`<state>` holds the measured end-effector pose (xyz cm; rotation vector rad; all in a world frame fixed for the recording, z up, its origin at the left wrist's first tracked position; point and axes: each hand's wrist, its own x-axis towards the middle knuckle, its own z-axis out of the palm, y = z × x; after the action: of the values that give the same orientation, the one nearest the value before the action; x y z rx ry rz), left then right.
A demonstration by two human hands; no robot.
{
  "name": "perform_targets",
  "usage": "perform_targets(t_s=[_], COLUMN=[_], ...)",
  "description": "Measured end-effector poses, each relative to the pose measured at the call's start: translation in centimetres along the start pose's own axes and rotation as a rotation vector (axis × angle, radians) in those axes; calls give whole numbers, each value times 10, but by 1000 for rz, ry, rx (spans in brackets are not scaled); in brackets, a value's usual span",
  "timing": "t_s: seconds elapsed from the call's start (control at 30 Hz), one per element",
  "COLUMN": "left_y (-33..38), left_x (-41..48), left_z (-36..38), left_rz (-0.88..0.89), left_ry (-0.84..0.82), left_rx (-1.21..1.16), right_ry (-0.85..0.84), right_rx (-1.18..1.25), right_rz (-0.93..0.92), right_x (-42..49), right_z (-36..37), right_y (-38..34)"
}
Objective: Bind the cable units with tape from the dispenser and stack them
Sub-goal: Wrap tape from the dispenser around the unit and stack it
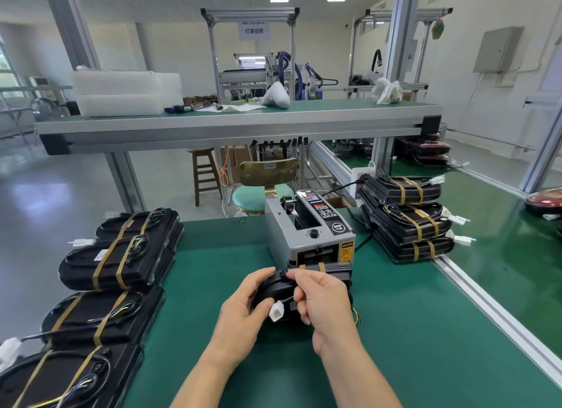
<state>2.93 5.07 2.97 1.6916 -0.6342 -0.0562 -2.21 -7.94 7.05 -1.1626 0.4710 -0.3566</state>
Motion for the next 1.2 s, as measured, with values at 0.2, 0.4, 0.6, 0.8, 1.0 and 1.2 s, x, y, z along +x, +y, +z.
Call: perform_targets(t_s=[0.2,0.4,0.6,0.8,1.0,1.2], left_y=[-2,-3,-1,-3,1,11], left_x=[0,0,0,1,2,5], left_z=[-1,0,-3,-6,-5,-9], left_rz=[2,62,105,120,175,91], left_ry=[3,21,8,8,-38,-126], left_rx=[18,93,194,233,395,535], right_ry=[27,39,46,346,281,285], right_rx=[-62,-106,-239,-593,-699,-539], right_rz=[-36,-68,-126,-535,-476,-385], right_x=[-1,-2,0,6,12,16], right_z=[2,3,0,-32,-52,-51], right_y=[1,1,-1,-15,2,6])
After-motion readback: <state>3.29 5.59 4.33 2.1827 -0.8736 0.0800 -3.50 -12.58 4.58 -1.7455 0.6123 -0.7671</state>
